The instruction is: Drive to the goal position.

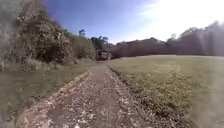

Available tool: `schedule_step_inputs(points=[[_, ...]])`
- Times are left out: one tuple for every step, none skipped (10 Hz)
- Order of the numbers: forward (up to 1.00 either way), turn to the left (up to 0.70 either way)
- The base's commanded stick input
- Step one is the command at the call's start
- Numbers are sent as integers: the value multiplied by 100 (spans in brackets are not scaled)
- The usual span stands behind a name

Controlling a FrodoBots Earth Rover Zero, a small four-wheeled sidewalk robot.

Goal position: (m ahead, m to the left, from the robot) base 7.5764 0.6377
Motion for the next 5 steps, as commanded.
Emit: schedule_step_inputs(points=[[70, 0], [70, 0], [70, 0], [70, 0], [70, 0]])
